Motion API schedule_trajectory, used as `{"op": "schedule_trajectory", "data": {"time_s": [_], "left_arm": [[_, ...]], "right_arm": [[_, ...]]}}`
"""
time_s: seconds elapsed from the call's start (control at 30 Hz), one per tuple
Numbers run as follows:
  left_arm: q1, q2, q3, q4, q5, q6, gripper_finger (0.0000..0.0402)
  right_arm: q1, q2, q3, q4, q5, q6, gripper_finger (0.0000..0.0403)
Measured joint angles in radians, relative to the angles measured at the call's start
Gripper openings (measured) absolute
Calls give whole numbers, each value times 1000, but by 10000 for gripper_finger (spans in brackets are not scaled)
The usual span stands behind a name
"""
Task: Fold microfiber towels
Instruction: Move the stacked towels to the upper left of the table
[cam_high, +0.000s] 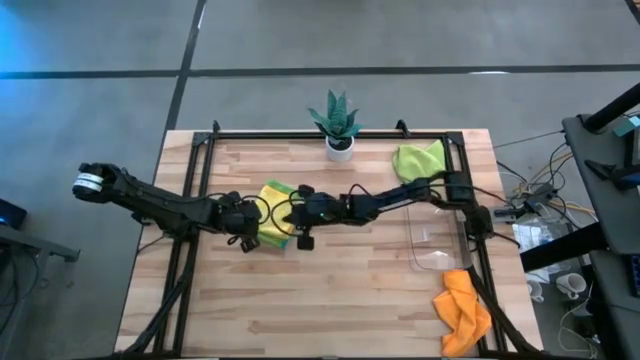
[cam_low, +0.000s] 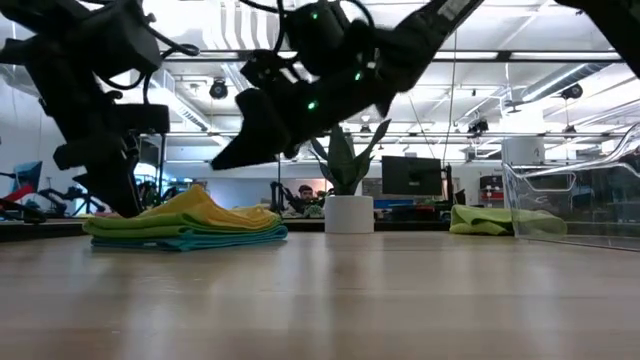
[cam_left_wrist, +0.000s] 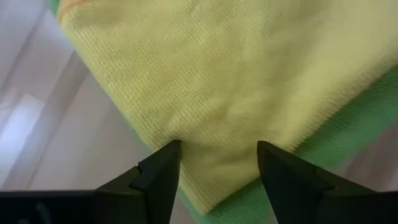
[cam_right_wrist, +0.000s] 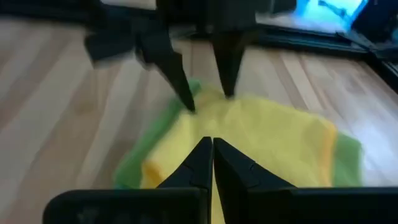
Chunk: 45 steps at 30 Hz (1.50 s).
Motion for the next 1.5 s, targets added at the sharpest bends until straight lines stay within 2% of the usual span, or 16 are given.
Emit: {"op": "schedule_trajectory", "data": {"time_s": [0.2,0.4,0.63,0.77,0.87,0.97,1.07,1.3,1.5], "left_arm": [[3,36,-14,-12,-65,1,198],[5,63,-14,-6,-52,0,198],[2,38,23,-11,26,-4,198],[2,29,76,-7,29,27,198],[2,29,104,41,12,67,198],[2,52,97,177,27,108,198],[0,110,84,299,61,155,198],[2,303,83,430,60,246,198],[3,361,144,432,37,233,198]], "right_arm": [[19,90,21,21,-155,71,9],[33,117,21,-20,-149,90,9],[38,12,21,-106,-144,65,9],[56,-67,16,-251,-138,58,9],[87,-132,2,-365,-64,58,9],[139,-210,-44,-456,73,108,9],[208,-302,-112,-518,162,177,9],[376,-491,-260,-531,197,313,9],[414,-565,-323,-607,260,418,9]]}}
